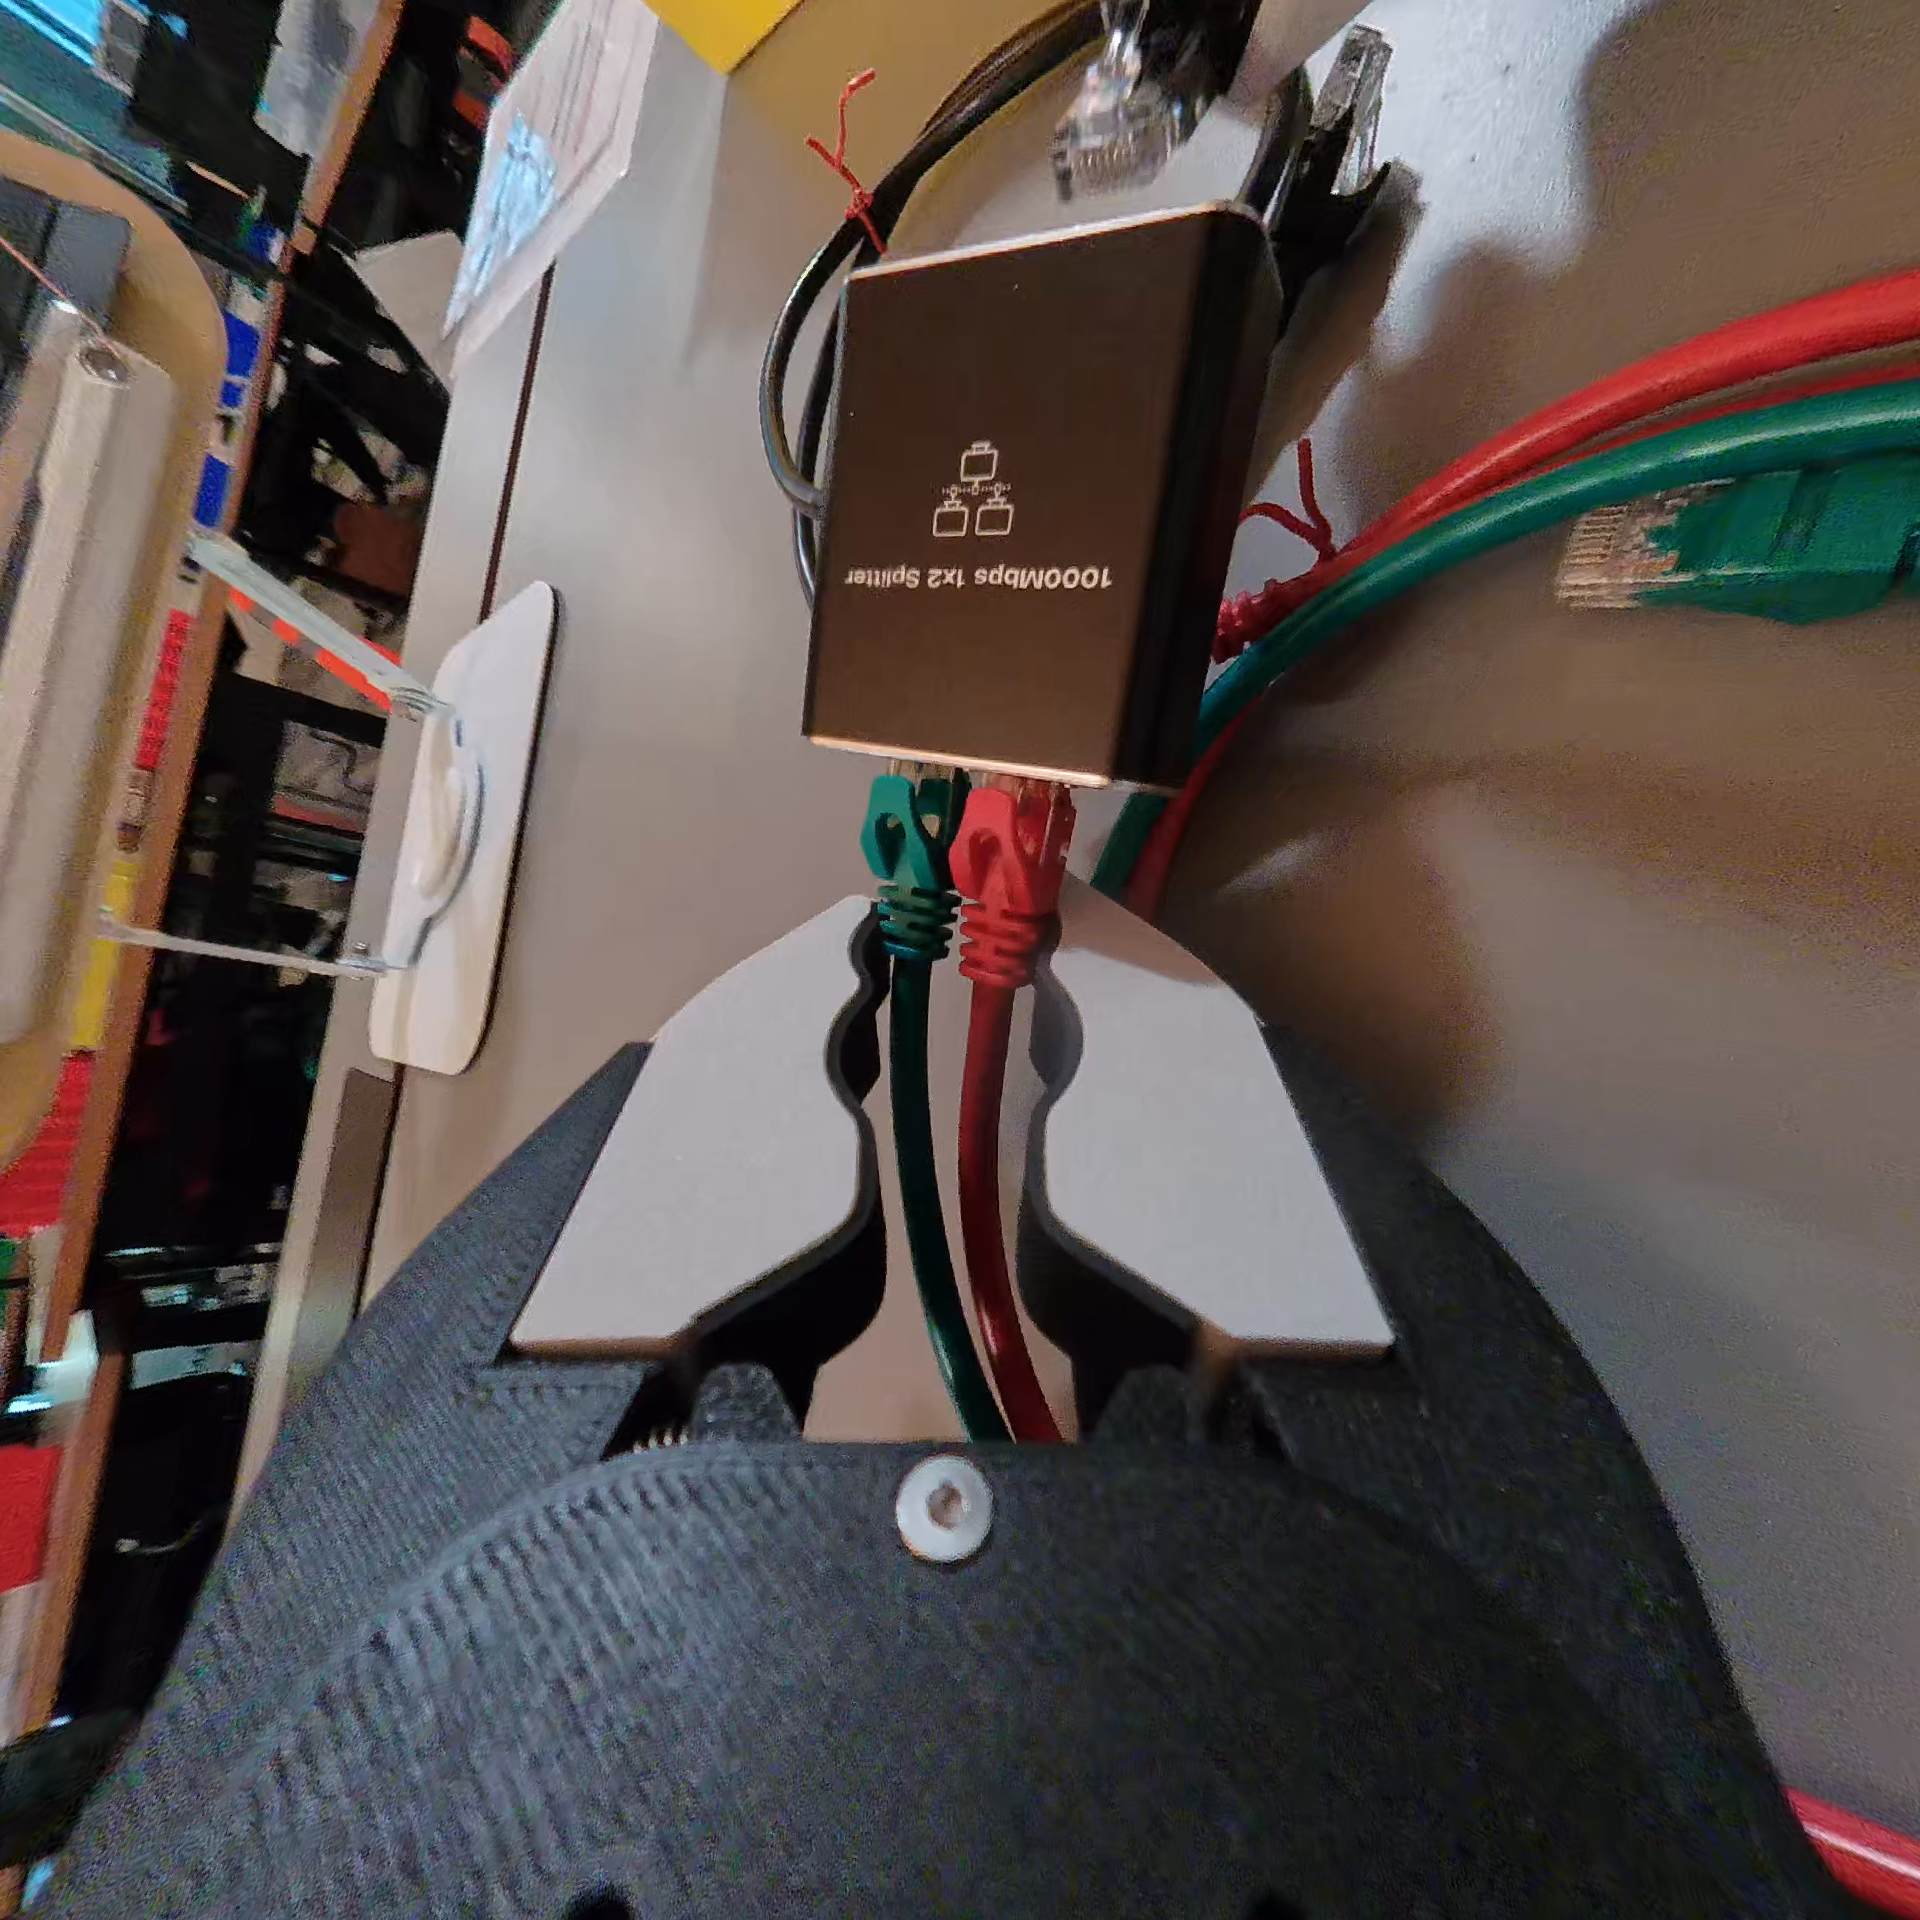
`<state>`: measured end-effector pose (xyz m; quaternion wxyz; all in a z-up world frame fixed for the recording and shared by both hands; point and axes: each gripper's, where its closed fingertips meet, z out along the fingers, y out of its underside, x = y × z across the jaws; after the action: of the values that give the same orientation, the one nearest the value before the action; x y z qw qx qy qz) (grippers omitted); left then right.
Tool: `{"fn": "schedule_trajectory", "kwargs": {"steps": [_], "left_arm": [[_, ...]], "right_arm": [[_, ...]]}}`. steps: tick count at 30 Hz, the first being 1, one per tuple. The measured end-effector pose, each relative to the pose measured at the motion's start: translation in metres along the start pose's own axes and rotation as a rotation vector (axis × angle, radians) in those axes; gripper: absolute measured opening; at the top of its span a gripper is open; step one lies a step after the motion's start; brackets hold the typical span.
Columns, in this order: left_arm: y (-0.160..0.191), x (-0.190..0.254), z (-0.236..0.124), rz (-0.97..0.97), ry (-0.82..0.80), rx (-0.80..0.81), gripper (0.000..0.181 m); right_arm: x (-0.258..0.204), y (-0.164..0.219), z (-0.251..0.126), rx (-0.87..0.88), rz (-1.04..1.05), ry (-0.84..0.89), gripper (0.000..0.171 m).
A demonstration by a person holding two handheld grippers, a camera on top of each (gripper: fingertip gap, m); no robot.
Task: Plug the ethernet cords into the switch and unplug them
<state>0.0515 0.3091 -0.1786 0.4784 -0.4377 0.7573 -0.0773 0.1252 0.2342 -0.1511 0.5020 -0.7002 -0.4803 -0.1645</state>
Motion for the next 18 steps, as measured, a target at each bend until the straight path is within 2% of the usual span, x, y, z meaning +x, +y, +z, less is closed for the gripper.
{"fn": "schedule_trajectory", "kwargs": {"steps": [4,18], "left_arm": [[-0.004,0.000,0.002,0.062,-0.033,-0.009,0.026],[-0.009,0.000,0.007,0.135,-0.093,-0.097,0.026]], "right_arm": [[0.000,0.004,0.002,-0.091,-0.135,0.065,0.012],[0.005,0.017,0.005,-0.368,-0.346,0.197,0.012]]}}
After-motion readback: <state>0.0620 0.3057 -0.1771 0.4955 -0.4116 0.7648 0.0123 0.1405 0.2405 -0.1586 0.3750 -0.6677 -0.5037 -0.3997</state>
